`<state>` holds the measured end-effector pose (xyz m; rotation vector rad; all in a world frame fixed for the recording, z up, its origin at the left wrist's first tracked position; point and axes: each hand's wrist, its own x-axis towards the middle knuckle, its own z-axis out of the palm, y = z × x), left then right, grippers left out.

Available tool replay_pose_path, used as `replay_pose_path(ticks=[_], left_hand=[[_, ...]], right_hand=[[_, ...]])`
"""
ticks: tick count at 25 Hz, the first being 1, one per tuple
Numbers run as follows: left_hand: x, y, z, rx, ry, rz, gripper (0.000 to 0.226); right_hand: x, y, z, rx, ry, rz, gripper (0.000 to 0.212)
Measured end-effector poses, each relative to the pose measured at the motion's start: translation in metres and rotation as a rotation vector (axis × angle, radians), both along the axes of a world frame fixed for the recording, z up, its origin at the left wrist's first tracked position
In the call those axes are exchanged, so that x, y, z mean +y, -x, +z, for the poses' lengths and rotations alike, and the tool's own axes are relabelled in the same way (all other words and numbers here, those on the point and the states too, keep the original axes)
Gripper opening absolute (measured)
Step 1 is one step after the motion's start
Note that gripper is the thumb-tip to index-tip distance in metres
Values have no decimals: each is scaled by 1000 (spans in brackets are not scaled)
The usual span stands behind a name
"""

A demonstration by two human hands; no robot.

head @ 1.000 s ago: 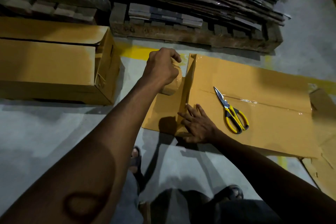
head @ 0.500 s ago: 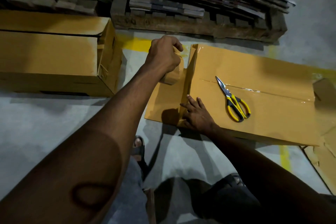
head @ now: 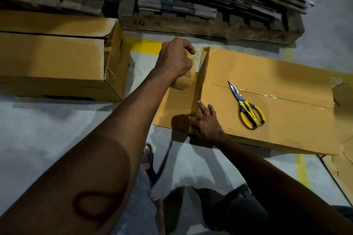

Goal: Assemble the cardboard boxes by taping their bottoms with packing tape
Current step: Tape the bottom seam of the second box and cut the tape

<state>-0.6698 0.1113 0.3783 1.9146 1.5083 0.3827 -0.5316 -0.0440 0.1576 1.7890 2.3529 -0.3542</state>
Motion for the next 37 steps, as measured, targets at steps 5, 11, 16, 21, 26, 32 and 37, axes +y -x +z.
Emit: replay_pose_path(ticks=[5, 11, 16, 21, 26, 32, 37], left_hand=[[1, -1, -4, -7, -18, -5, 41], [0, -5, -6, -5, -11, -11, 41], [-1, -7, -6, 14, -15, -17, 38], [1, -7, -10, 24, 12, -8, 39], [3, -8, -13, 15, 20, -2, 38], [-1, -15, -11, 14, -4, -16, 34], [-4, -21, -13, -13, -10, -38, 35]], right_hand=[[-1, -9, -3, 26, 10, 38, 23], [0, -12, -4, 20, 32, 62, 44], [0, -6, -3, -5, 56, 0, 48], [0, -10, 3, 131, 12, 0, 72], [3, -15, 8, 210, 74, -11, 76], [5, -19, 5, 130, 83, 5, 47], [4, -10, 4, 91, 33, -47, 36]])
